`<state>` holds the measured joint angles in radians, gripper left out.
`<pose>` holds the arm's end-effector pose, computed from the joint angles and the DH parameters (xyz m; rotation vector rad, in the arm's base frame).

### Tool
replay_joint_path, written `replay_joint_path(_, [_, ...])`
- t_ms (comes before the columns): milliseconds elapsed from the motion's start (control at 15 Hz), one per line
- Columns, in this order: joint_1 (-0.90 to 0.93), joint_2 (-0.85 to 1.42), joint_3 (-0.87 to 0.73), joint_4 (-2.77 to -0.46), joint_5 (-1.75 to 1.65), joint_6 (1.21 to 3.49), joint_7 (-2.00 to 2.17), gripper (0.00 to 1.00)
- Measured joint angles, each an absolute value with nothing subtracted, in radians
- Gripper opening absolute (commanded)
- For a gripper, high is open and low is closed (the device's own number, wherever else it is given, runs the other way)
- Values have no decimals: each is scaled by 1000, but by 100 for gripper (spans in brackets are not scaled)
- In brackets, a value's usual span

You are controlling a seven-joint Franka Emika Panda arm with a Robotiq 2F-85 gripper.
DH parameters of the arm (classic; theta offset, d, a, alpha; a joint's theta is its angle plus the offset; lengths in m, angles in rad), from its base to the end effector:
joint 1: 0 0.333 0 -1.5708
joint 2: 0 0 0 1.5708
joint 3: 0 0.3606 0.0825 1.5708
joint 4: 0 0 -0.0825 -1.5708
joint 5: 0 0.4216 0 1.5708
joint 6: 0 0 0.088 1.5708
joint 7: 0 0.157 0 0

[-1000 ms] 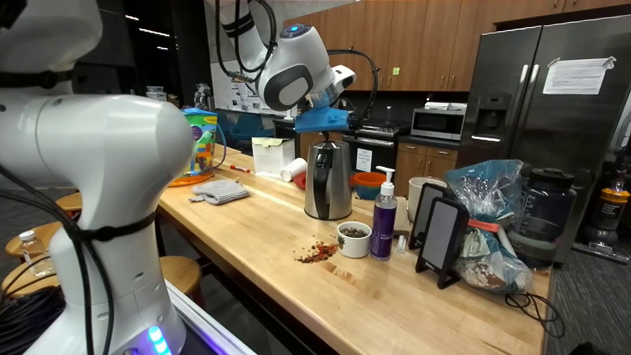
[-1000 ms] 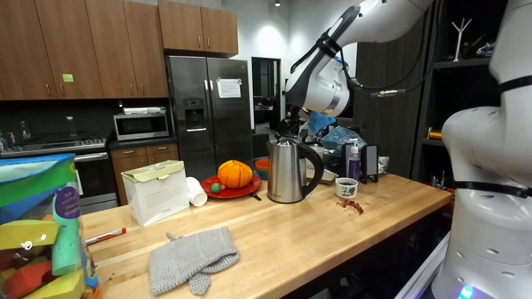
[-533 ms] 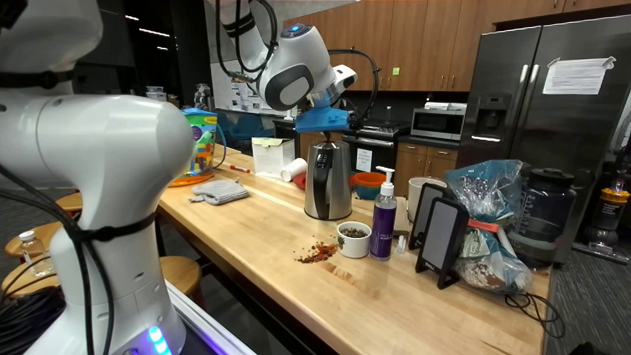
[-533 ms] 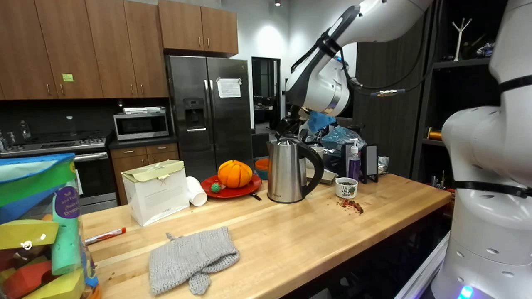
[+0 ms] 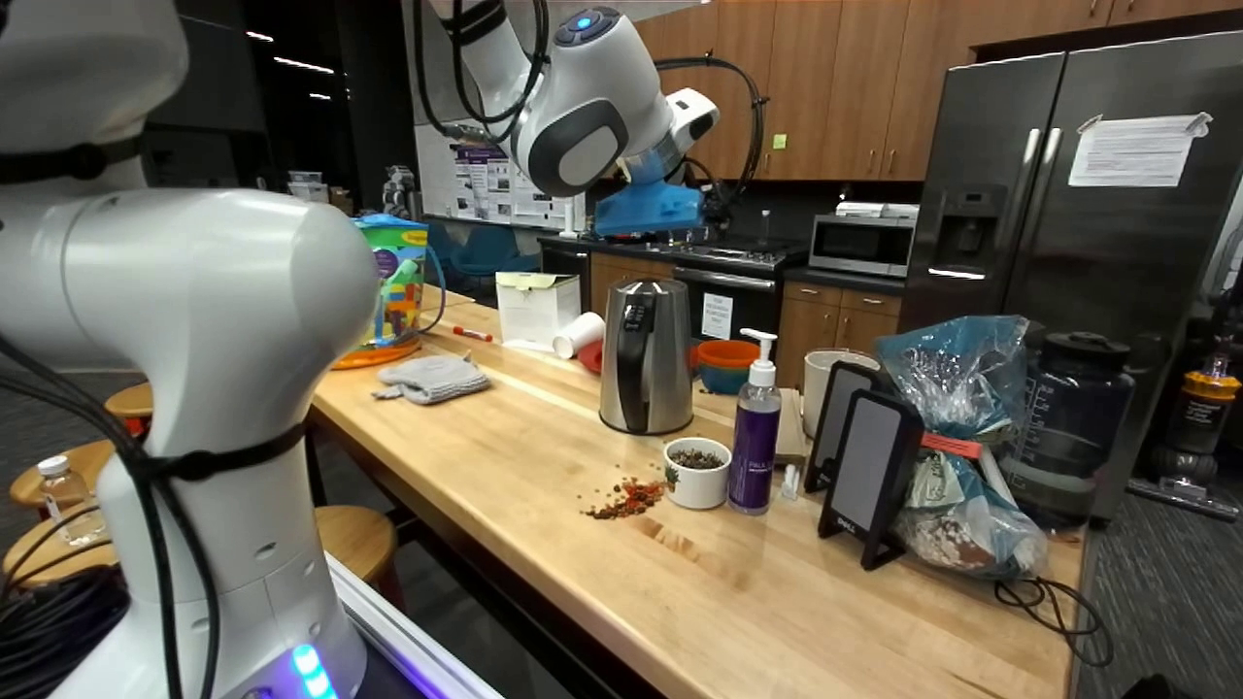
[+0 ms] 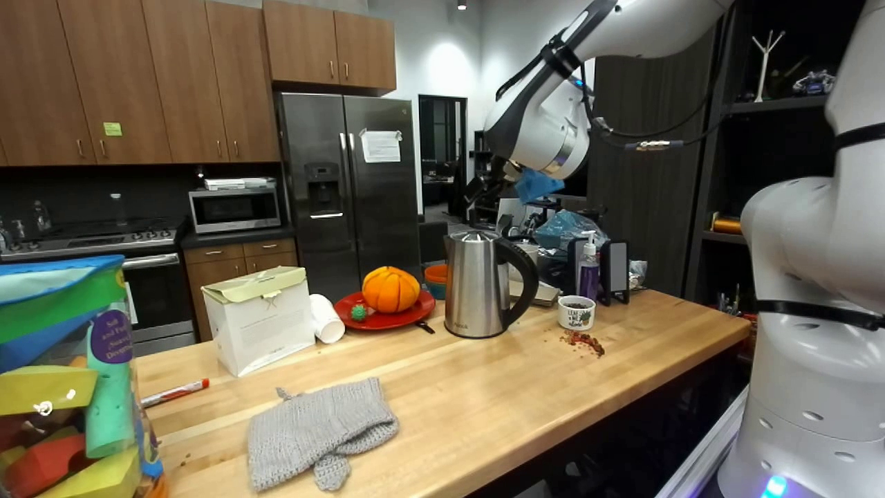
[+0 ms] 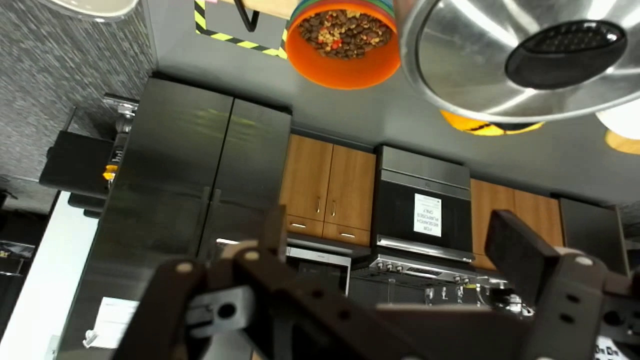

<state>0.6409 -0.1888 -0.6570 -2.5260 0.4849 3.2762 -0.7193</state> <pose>0.5475 -0.0639 0.4116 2.7821 0.2045 1.3149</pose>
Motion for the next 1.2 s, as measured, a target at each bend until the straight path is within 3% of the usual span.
replay_joint_path(733, [196, -627, -238, -2803, 466, 3198, -781, 100])
replay_joint_path(1200, [190, -621, -232, -2800, 466, 3186, -780, 100])
